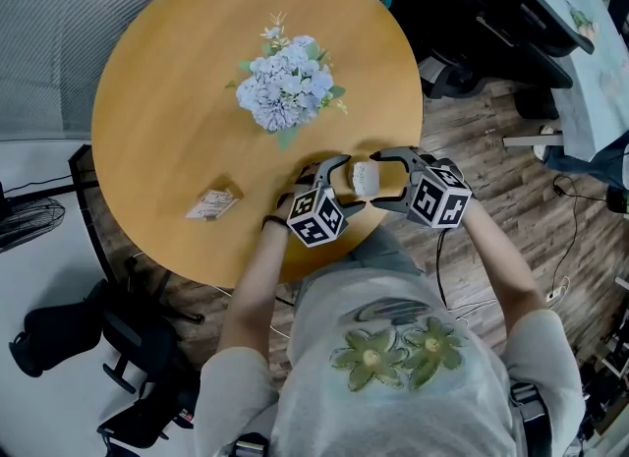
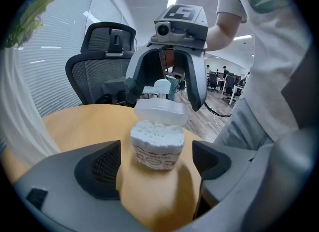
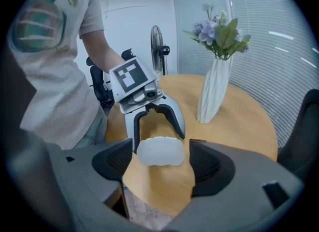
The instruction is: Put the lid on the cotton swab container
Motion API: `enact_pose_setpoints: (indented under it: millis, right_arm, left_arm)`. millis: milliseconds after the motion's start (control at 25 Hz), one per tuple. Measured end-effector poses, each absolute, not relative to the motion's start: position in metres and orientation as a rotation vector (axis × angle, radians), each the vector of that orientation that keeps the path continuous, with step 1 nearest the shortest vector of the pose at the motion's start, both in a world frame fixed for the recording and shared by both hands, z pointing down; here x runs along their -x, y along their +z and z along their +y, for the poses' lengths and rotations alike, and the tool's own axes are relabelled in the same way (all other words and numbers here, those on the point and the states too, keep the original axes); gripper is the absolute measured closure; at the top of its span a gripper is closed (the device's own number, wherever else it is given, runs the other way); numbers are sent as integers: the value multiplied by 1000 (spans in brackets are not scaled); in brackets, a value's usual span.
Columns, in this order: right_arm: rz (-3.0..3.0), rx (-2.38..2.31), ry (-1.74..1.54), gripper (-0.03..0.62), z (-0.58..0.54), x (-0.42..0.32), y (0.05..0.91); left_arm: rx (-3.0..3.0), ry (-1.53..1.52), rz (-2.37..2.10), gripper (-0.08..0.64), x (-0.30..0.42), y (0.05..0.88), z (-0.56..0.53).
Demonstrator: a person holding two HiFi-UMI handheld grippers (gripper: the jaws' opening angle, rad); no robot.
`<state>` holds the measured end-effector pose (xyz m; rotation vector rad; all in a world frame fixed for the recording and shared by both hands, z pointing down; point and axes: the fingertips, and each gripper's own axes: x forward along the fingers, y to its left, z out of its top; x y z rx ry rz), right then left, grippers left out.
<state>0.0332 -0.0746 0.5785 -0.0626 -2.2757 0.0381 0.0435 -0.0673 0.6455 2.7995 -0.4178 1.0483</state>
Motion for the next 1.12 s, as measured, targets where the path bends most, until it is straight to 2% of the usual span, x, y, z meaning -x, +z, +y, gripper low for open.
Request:
enact_pose_setpoints:
  millis: [360, 600, 1120]
  right_arm:
    - [-2250, 96, 49, 238, -73, -32, 585]
    - [-2226, 107, 28, 267, -74, -32, 588]
    - [-2226, 106, 32, 270, -74, -27, 589]
  left_arm:
    - [-2817, 1090, -366, 175, -47, 650, -70]
    - [-2832, 1113, -359, 233, -47, 652, -67]
    - [-2820, 1116, -351, 236, -46, 653, -67]
